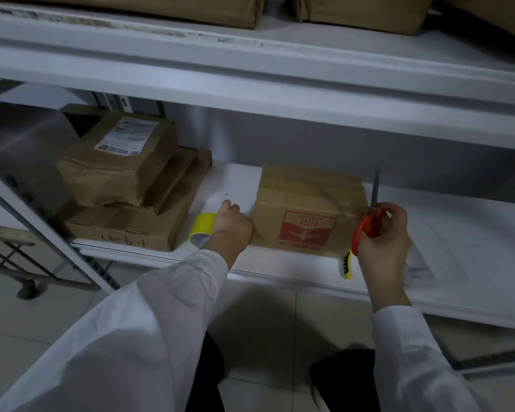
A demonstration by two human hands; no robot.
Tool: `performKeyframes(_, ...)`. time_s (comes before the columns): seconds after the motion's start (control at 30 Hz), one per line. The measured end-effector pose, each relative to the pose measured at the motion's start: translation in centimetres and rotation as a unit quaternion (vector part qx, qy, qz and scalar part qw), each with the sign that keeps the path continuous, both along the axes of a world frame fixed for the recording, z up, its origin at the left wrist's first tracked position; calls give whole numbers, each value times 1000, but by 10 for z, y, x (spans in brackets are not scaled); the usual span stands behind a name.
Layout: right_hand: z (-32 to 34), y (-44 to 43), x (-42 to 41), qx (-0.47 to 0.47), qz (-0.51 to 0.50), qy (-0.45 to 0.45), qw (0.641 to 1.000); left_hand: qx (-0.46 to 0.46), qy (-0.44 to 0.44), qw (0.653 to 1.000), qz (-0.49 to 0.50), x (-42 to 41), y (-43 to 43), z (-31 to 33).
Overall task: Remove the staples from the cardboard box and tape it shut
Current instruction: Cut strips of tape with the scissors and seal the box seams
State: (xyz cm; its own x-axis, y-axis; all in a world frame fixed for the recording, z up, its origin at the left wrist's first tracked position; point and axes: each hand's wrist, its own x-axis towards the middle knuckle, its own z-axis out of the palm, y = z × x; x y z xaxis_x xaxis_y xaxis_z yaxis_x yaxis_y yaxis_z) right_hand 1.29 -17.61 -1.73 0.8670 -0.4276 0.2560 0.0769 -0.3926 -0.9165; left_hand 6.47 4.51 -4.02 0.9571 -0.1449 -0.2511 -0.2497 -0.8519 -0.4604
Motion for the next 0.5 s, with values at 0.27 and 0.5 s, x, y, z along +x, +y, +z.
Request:
performKeyframes(0.27, -2, 1, 1, 15, -8, -7, 1000, -6, 7, 1000, -3, 0, -1, 2)
performKeyframes(0.5, -3, 1, 2, 11, -11, -1, 1000, 26, -1, 998, -56, -8, -2, 7)
